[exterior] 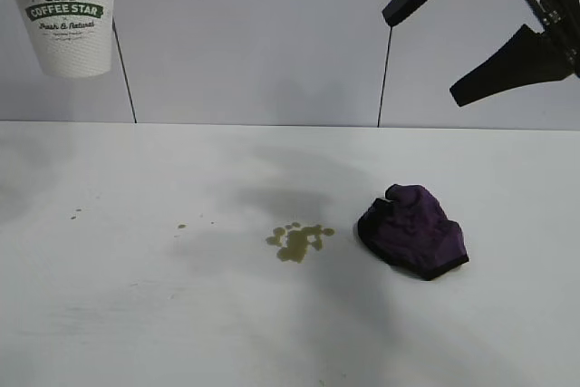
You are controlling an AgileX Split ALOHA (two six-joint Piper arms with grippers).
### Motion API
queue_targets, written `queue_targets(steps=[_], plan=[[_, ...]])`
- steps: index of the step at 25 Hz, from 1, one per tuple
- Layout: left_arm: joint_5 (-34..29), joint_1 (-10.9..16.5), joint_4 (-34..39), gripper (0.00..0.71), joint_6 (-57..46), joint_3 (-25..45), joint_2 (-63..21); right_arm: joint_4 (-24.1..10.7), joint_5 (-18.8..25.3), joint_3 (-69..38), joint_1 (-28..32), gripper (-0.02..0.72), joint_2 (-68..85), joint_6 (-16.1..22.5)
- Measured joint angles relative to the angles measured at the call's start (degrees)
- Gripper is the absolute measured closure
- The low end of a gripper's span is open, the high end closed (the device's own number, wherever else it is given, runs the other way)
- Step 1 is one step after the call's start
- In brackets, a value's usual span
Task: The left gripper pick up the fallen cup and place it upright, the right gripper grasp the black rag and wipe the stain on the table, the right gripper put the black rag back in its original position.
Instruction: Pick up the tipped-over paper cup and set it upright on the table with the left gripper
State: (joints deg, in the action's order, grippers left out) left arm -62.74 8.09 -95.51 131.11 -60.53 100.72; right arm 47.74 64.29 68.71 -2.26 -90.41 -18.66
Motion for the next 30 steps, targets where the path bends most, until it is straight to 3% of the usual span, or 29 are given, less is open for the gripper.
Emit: queue_targets(steps=[12,30], plan=[[-2.85,0.00,-0.48,0.161,2.78,0.00,12.03,0.00,0.00,0.00,0.00,0.114,0.00,0.00],[-2.61,0.00,-1.44,0.161,14.50,2.38,21.10,0.00,0.05,0.00,0.00,0.114,0.00,0.00]])
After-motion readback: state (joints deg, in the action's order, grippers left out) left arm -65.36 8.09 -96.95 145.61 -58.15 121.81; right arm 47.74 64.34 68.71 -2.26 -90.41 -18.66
